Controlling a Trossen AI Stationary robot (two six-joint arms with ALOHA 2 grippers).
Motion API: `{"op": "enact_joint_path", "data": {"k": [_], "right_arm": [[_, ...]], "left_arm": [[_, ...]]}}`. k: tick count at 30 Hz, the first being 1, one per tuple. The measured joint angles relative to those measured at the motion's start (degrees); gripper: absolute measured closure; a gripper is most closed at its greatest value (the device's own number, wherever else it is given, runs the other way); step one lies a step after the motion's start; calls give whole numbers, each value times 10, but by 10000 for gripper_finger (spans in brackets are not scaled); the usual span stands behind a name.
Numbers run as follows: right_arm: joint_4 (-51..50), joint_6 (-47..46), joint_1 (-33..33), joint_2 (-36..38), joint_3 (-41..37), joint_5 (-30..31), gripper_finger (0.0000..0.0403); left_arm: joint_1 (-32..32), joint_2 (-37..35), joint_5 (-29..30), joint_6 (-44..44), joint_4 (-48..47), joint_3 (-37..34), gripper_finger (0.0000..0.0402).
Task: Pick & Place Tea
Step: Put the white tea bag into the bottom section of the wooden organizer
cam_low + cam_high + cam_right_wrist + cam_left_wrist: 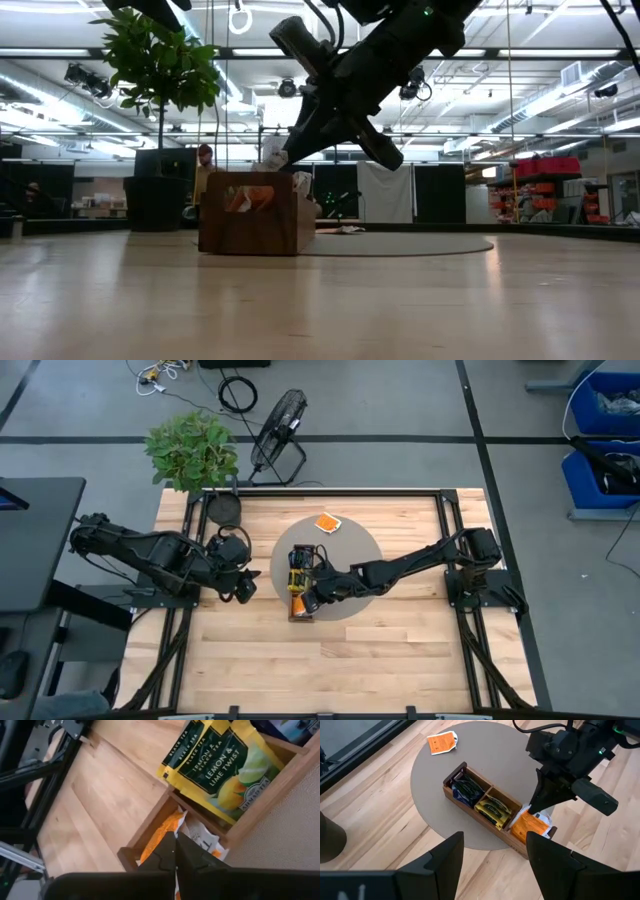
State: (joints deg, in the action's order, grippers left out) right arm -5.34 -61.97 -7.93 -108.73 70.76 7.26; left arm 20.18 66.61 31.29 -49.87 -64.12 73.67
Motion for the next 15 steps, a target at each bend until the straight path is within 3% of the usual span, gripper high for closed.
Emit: {"op": "enact_joint_path", "data": {"k": [15], "right_arm": [[47,28,1,0,0,18,403]], "left_arm": [[0,0,0,2,0,0,181]]}}
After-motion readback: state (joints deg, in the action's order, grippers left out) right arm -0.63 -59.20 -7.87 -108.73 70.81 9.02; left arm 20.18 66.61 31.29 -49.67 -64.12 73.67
